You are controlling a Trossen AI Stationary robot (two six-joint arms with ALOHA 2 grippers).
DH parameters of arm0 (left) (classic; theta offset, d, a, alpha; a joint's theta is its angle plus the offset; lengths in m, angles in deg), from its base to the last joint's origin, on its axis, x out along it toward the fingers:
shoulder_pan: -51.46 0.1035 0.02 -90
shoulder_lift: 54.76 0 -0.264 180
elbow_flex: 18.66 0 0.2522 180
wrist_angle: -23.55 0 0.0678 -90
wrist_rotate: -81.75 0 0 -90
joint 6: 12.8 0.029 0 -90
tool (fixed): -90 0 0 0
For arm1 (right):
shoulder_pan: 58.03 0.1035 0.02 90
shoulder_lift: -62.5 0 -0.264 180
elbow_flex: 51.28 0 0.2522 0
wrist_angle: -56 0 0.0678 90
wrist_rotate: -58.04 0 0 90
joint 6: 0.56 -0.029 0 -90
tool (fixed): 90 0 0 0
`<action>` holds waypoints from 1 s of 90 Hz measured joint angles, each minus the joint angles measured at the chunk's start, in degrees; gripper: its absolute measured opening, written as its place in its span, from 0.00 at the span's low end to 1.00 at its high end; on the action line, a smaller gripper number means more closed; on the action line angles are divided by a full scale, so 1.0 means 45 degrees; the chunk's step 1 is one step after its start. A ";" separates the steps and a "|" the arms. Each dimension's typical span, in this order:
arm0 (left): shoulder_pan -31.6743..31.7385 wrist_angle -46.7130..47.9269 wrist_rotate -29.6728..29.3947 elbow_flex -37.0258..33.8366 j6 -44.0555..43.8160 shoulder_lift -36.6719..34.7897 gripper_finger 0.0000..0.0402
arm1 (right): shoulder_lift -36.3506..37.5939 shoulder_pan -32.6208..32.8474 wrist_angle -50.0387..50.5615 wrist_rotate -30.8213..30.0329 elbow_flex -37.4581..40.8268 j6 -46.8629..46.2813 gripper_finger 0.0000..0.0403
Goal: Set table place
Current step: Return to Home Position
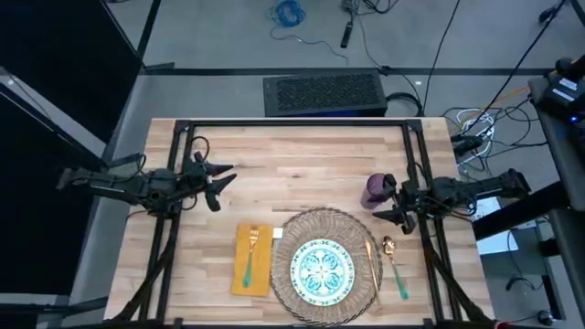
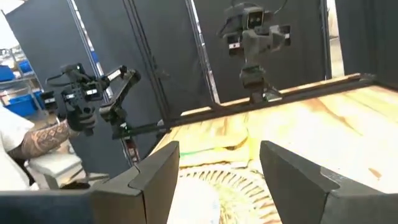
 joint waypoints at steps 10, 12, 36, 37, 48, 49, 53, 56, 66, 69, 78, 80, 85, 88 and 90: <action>0.0000 -0.0556 0.0048 -0.0516 -0.0012 -0.0009 0.34 | 0.0000 0.0190 0.0198 -0.0006 0.0000 0.0142 0.52; 0.0000 -0.0738 0.0039 -0.0661 -0.0078 -0.0023 0.34 | 0.0000 0.0226 0.0215 -0.0009 0.0000 0.0175 0.52; 0.0000 -0.2074 -0.0215 -0.1526 -0.0321 -0.0097 0.34 | 0.0000 0.0271 -0.0546 0.0000 0.0000 0.0279 0.52; 0.0000 -0.2091 -0.0218 -0.1526 -0.0321 -0.0097 0.34 | 0.0000 0.0271 -0.0565 0.0007 0.0000 0.0310 0.52; 0.0000 -0.2156 -0.0228 -0.1526 -0.0221 -0.0146 0.34 | -0.0005 0.0271 -0.0639 0.0039 0.0000 0.0550 0.52; 0.0000 -0.2158 -0.0229 -0.1526 -0.0221 -0.0146 0.34 | -0.0005 0.0271 -0.0652 0.0039 0.0000 0.0557 0.52; 0.0000 -0.2156 -0.0224 -0.1521 -0.0219 -0.0146 0.34 | -0.0005 0.0271 -0.0704 0.0039 0.0000 0.0586 0.52; 0.0000 -0.2152 -0.0224 -0.1526 -0.0218 -0.0146 0.34 | -0.0005 0.0271 -0.0760 0.0042 0.0000 0.0589 0.52; 0.0000 -0.2121 -0.0058 -0.1526 -0.0046 -0.0146 0.34 | -0.0005 0.0271 -0.1268 0.0652 0.0000 0.0814 0.52; 0.0000 -0.2108 -0.0017 -0.1521 0.0017 -0.0146 0.34 | -0.0005 0.0276 -0.1513 0.0962 0.0000 0.0928 0.52; 0.0002 -0.2003 0.0004 -0.1521 0.0024 -0.0146 0.34 | 0.0000 0.0276 -0.1951 0.1537 0.0000 0.1255 0.52; 0.0001 -0.1917 0.0004 -0.1521 0.0024 -0.0146 0.34 | 0.0000 0.0276 -0.1914 0.1575 0.0000 0.1292 0.52; 0.0000 -0.1644 0.0009 -0.1521 0.0027 -0.0146 0.34 | 0.0000 0.0276 -0.1658 0.1670 0.0000 0.1343 0.52; 0.0000 -0.1503 0.0018 -0.1521 0.0020 -0.0146 0.34 | 0.0000 0.0276 -0.1431 0.1744 0.0000 0.1326 0.52; 0.0000 -0.1424 0.0019 -0.1521 0.0015 -0.0146 0.34 | 0.0000 0.0276 -0.1263 0.1796 0.0000 0.1275 0.52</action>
